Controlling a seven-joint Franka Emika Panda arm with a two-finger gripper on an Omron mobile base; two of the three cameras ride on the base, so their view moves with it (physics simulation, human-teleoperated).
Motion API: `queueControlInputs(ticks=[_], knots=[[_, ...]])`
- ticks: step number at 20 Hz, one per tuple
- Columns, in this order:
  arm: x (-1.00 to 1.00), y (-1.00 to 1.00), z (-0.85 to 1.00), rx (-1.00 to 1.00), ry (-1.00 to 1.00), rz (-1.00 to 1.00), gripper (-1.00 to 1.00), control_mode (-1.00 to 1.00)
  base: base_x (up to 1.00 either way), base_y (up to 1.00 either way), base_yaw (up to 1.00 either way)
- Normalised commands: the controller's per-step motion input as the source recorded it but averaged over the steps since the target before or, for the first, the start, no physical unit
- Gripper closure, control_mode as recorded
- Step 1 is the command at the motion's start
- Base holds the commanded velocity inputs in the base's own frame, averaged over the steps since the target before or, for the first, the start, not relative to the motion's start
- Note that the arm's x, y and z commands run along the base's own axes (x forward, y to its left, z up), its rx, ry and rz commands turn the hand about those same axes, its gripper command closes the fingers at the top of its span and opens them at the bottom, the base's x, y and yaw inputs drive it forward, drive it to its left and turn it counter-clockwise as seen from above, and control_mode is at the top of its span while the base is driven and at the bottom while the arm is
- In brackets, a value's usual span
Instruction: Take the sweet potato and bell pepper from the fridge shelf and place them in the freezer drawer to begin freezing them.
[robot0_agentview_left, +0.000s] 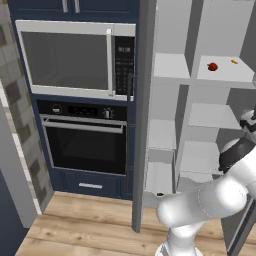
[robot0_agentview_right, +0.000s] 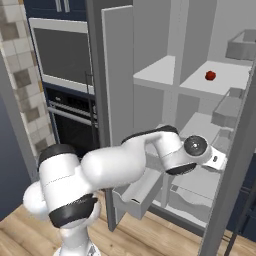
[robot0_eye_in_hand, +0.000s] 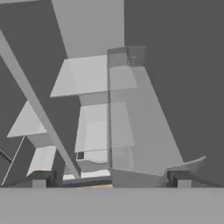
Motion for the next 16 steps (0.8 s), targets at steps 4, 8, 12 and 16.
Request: queueControlInputs(ticks=[4,8,12,16], knots=[[-0.22,-0.17,0.43,0.0,-0.18,-0.11,-1.0,-1.0,0.0,0.0,0.0],[-0.54,0.86,0.66,0.0,-0.07,-0.02,-1.0,-1.0,0.0,0.0,0.0],[-0.35,1.0,0.38,-0.02,0.02,0.0,-1.0,-1.0,0.0,0.0,0.0],[-0.23,1.0,0.07,-0.01,0.13,-0.03,-1.0,-1.0,0.0,0.0,0.0]])
